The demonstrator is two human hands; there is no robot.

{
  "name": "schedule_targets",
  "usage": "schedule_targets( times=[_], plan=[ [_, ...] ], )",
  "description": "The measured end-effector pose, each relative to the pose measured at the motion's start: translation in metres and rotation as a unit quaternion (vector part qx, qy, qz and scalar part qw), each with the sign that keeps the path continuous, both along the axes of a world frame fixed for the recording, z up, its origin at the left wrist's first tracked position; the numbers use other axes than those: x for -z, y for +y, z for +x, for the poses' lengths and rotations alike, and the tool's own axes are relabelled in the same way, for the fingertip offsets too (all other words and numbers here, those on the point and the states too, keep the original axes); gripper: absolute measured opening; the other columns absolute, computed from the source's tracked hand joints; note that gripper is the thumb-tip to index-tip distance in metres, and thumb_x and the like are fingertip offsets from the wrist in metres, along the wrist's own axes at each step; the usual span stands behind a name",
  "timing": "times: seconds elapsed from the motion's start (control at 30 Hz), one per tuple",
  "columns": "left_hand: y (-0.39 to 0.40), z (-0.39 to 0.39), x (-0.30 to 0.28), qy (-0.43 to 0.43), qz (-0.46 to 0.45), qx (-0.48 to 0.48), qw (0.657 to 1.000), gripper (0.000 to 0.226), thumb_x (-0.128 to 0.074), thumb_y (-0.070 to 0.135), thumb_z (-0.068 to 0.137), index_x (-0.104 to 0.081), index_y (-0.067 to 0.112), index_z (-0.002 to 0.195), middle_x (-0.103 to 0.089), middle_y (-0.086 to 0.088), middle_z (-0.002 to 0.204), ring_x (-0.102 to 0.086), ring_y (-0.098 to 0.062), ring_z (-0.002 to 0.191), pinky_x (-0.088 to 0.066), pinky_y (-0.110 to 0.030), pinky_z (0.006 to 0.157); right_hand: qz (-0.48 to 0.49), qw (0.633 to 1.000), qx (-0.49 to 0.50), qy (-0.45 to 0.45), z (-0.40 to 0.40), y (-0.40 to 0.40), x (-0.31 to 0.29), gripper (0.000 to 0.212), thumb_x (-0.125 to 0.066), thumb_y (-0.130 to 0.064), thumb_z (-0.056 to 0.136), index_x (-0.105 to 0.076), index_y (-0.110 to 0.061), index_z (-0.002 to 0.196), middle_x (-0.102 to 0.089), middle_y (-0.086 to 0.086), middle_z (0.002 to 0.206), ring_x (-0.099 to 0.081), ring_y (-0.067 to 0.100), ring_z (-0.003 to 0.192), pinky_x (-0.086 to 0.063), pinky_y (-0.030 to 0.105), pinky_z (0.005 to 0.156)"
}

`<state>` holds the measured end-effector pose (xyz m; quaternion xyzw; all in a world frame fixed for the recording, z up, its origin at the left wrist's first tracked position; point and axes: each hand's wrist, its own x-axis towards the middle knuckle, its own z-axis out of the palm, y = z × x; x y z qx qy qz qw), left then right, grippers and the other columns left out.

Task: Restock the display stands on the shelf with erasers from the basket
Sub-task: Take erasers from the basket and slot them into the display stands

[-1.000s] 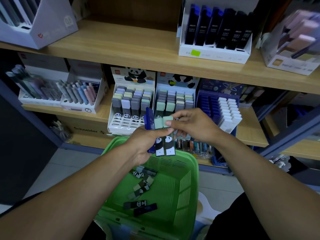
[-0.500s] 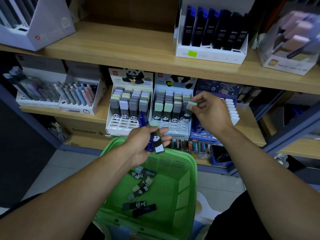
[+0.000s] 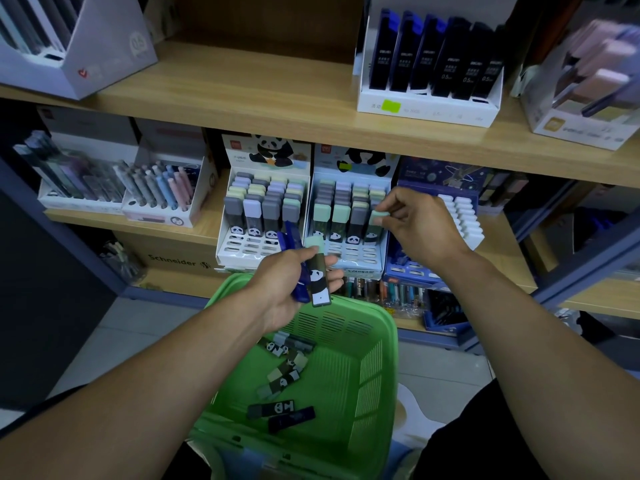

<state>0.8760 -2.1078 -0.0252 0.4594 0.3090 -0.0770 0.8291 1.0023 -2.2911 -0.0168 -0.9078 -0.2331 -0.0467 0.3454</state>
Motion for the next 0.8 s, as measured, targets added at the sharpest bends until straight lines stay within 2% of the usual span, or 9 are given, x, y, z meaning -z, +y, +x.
schedule_targets(
  times=[0.1,0.27,0.4,0.47,0.53,0.57,0.63,0.7,0.8],
  plan=[
    [-0.001,-0.001,-0.001,0.000,-0.002,0.010,1.000,0.031,-0.047,0.012,0.105,-0.056,-0.008,0.126,-0.073,-0.024,0.106,-0.076,-0.030,0.081,-0.061,-0.032,0.057,-0.020,0.998,0.025,-0.055,0.004,0.000,0.000,0.009,-0.071,-0.017,0.093,-0.075,-0.017,0.100,-0.067,-0.004,0.099,-0.061,0.010,0.085,-0.052,0.026,0.083],
    [-0.003,-0.002,0.000,-0.012,0.021,0.020,1.000,0.026,-0.053,0.009,0.102,-0.061,-0.010,0.118,-0.075,-0.019,0.105,-0.076,-0.028,0.086,-0.062,-0.032,0.062,-0.074,0.993,0.042,-0.081,0.007,0.005,0.003,0.013,-0.068,-0.014,0.095,-0.078,-0.013,0.104,-0.070,0.002,0.105,-0.060,0.015,0.086,-0.050,0.029,0.086],
    [-0.005,-0.003,0.001,-0.027,0.032,0.024,0.999,0.020,-0.058,0.008,0.099,-0.061,-0.006,0.113,-0.076,-0.014,0.105,-0.076,-0.027,0.086,-0.063,-0.036,0.069,-0.117,0.989,0.052,-0.068,0.008,0.008,0.009,0.016,-0.066,-0.014,0.096,-0.077,-0.011,0.107,-0.070,0.005,0.111,-0.065,0.023,0.098,-0.050,0.030,0.087],
    [-0.004,-0.003,0.001,-0.033,0.036,0.025,0.999,0.019,-0.060,0.009,0.097,-0.061,-0.004,0.111,-0.076,-0.014,0.104,-0.076,-0.027,0.086,-0.063,-0.037,0.071,-0.103,0.990,0.053,-0.082,0.003,0.011,0.007,0.018,-0.068,-0.018,0.095,-0.076,-0.013,0.111,-0.068,0.002,0.111,-0.064,0.018,0.093,-0.049,0.027,0.086],
    [-0.003,-0.003,0.001,-0.038,0.038,0.023,0.998,0.023,-0.063,0.009,0.095,-0.061,-0.004,0.114,-0.076,-0.014,0.104,-0.076,-0.028,0.085,-0.063,-0.038,0.071,-0.039,0.996,0.034,-0.079,-0.009,0.018,0.001,0.016,-0.070,-0.025,0.094,-0.077,-0.017,0.106,-0.068,-0.005,0.101,-0.061,0.005,0.080,-0.049,0.021,0.079],
    [-0.003,-0.003,0.001,-0.040,0.039,0.021,0.998,0.026,-0.064,0.009,0.094,-0.060,-0.004,0.116,-0.076,-0.015,0.103,-0.076,-0.027,0.084,-0.064,-0.038,0.071,0.004,0.999,0.012,-0.049,-0.017,0.022,-0.002,0.015,-0.071,-0.029,0.093,-0.078,-0.020,0.102,-0.068,-0.011,0.095,-0.061,-0.001,0.075,-0.050,0.017,0.075],
    [-0.003,-0.003,0.001,-0.042,0.040,0.017,0.998,0.029,-0.067,0.009,0.092,-0.061,-0.003,0.118,-0.076,-0.016,0.103,-0.075,-0.027,0.081,-0.064,-0.037,0.068,0.079,0.993,-0.047,0.076,-0.033,0.030,-0.005,0.017,-0.071,-0.038,0.091,-0.078,-0.024,0.098,-0.072,-0.016,0.087,-0.063,-0.006,0.069,-0.051,0.014,0.068],
    [-0.002,-0.003,0.001,-0.043,0.042,0.015,0.998,0.031,-0.069,0.009,0.091,-0.062,-0.003,0.118,-0.075,-0.019,0.103,-0.075,-0.027,0.079,-0.064,-0.037,0.066,0.114,0.971,-0.071,0.200,-0.043,0.035,-0.005,0.019,-0.072,-0.039,0.089,-0.077,-0.022,0.097,-0.075,-0.010,0.084,-0.065,-0.003,0.067,-0.050,0.014,0.064],
    [0.001,-0.004,0.004,-0.041,0.045,0.014,0.998,0.035,-0.072,0.011,0.089,-0.062,-0.004,0.118,-0.075,-0.020,0.099,-0.075,-0.027,0.078,-0.063,-0.038,0.065,0.140,0.945,-0.066,0.289,-0.045,0.041,0.001,0.017,-0.076,-0.027,0.088,-0.074,-0.014,0.099,-0.076,0.000,0.085,-0.066,0.007,0.068,-0.050,0.017,0.061]
  ],
)
